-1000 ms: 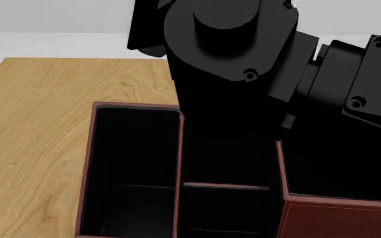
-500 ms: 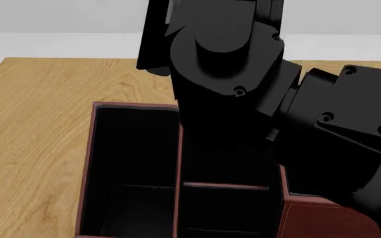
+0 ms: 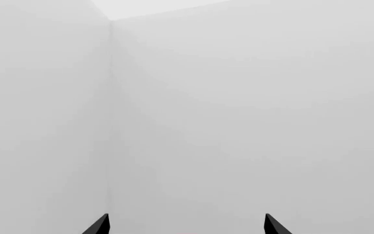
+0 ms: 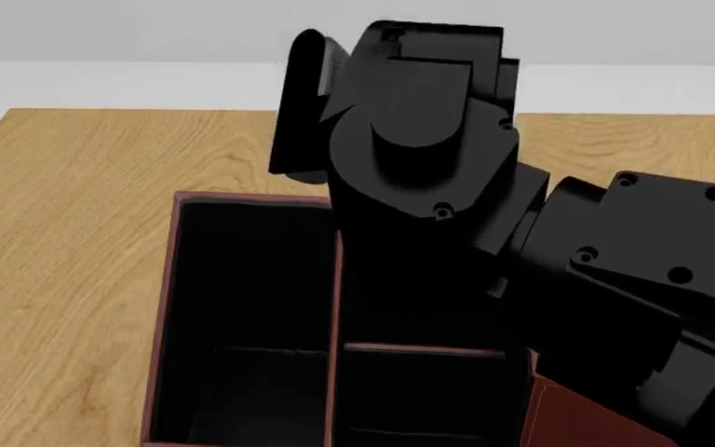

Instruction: Pick up the book and place it in the front compartment of the caddy.

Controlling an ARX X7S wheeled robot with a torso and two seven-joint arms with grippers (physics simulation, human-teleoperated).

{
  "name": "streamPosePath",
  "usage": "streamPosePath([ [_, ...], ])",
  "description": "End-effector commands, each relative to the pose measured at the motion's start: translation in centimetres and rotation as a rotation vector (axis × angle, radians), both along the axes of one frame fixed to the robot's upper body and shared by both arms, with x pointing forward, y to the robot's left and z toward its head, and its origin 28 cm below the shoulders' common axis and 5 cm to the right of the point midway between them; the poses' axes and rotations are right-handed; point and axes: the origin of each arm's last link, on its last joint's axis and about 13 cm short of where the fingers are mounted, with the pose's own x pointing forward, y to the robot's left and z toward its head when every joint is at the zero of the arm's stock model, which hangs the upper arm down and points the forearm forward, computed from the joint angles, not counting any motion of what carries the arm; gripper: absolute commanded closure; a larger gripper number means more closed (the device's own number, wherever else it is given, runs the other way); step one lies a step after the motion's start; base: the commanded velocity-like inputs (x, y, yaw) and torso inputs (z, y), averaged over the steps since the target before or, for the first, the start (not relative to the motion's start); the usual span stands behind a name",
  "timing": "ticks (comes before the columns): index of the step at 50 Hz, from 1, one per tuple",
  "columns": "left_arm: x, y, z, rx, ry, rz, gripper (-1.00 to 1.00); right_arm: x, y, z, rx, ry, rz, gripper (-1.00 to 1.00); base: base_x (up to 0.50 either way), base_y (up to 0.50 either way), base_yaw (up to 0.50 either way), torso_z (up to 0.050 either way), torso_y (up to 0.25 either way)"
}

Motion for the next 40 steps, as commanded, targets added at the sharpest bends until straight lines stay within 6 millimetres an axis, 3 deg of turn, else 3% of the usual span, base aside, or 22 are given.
streamPosePath([
  [1,0.0,0.1,0.0,0.001,0.000,0.003,-1.00,0.4,0.0,-0.6,-0.038,-0.044,0.019,1.00,0.00,0.00,0.00,0.000,0.000],
  [40,0.0,0.1,0.0,0.001,0.002,0.010,-1.00,2.2,0.2,-5.5,-0.046,-0.025,0.038,1.00,0.00,0.00,0.00,0.000,0.001],
])
